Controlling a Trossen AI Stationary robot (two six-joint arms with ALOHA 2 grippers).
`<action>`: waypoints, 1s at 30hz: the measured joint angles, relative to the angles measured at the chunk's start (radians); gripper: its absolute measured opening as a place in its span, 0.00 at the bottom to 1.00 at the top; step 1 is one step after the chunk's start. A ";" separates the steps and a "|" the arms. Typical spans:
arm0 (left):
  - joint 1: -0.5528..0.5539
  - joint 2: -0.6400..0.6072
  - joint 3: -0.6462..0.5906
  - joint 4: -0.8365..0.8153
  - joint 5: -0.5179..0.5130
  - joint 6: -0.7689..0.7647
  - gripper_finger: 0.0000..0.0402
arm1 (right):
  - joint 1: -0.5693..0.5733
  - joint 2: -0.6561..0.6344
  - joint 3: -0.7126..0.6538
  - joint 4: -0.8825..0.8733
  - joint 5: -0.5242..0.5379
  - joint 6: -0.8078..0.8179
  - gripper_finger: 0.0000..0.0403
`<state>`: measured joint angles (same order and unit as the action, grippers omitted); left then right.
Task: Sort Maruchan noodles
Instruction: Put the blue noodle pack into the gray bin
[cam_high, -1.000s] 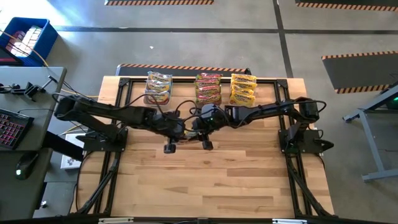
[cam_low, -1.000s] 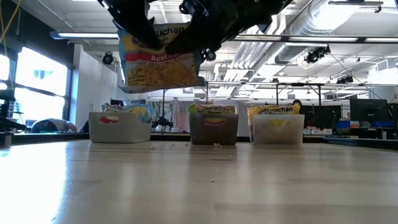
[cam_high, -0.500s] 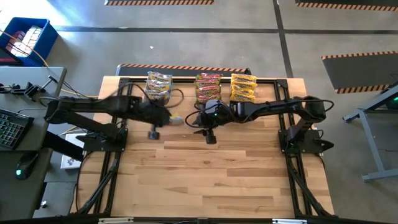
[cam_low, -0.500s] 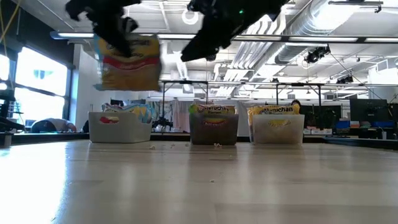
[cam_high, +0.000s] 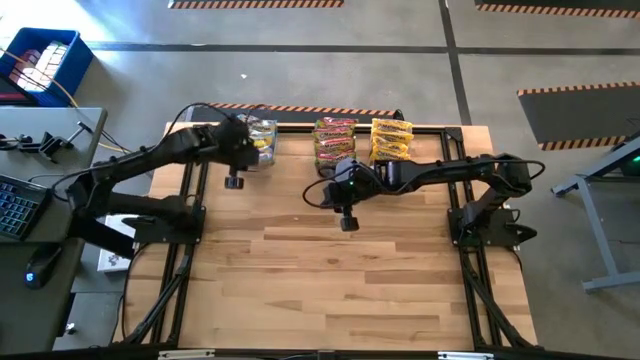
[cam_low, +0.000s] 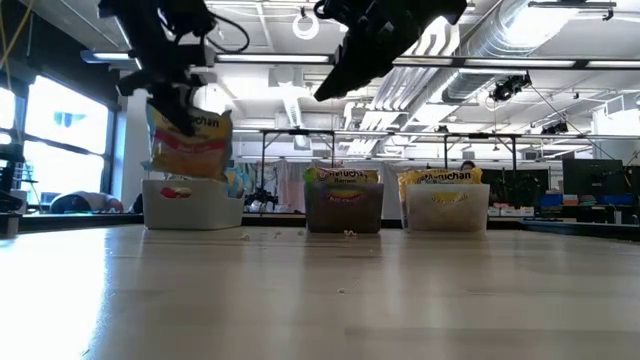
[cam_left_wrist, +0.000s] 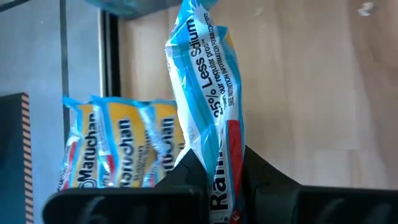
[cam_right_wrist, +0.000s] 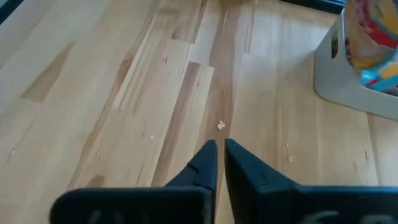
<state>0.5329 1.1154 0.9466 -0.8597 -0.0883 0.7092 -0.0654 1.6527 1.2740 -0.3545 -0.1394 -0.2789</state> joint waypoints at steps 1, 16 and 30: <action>0.030 0.005 -0.005 0.016 0.017 0.023 0.04 | 0.000 0.000 -0.001 -0.002 0.000 -0.001 0.03; 0.222 0.094 -0.036 0.067 0.176 0.145 0.04 | 0.000 0.000 -0.002 -0.007 -0.032 -0.018 0.01; 0.260 0.083 -0.018 0.034 0.160 0.179 0.04 | 0.000 0.000 -0.002 -0.007 -0.033 -0.018 0.00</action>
<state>0.7931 1.1979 0.9287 -0.8259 0.0716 0.8881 -0.0658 1.6527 1.2724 -0.3618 -0.1722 -0.2972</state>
